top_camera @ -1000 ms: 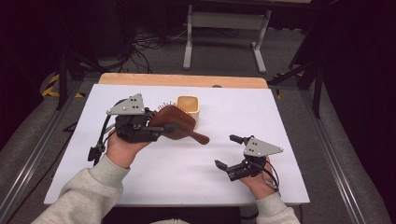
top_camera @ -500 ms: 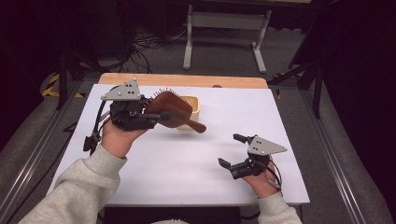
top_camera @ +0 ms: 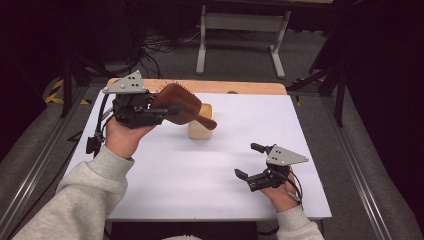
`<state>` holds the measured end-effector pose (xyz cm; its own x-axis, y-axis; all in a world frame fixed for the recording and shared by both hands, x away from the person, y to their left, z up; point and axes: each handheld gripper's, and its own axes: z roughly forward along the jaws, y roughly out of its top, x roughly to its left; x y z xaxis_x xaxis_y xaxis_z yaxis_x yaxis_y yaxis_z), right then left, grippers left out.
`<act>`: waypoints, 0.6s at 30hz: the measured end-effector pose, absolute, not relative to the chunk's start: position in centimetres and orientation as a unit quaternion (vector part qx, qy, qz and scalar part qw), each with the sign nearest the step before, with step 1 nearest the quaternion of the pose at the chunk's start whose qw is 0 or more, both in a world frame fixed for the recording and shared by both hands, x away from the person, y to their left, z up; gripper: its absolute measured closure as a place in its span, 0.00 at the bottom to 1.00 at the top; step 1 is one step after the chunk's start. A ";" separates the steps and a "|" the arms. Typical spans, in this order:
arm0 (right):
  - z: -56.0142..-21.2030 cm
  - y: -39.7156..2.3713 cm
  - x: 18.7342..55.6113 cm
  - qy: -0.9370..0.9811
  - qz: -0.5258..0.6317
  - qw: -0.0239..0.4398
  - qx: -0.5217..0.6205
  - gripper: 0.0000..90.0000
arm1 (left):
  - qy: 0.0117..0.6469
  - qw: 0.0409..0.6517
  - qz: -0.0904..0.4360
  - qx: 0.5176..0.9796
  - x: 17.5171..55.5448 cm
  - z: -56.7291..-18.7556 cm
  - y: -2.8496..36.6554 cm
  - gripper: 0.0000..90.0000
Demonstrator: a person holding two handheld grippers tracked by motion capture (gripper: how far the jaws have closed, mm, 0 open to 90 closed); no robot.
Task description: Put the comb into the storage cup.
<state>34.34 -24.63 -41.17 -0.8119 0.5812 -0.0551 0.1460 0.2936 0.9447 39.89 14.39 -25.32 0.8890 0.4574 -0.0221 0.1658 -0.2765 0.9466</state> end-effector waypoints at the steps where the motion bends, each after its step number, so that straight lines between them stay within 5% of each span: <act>1: -41.2 -24.7 34.4 0.779 0.547 0.199 0.234 0.00 | 0.199 0.568 0.133 0.787 40.0 -25.3 14.4 0.64; 18: -41.2 -24.8 34.4 0.778 0.546 0.200 0.237 0.00 | 0.229 0.566 0.156 0.776 41.5 -25.0 14.3 0.64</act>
<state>34.42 -24.82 -41.15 -0.8075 0.5877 -0.0515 0.1518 0.2913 0.9445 41.46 14.25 -24.96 0.8468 0.5316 -0.0171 0.1786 -0.2539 0.9506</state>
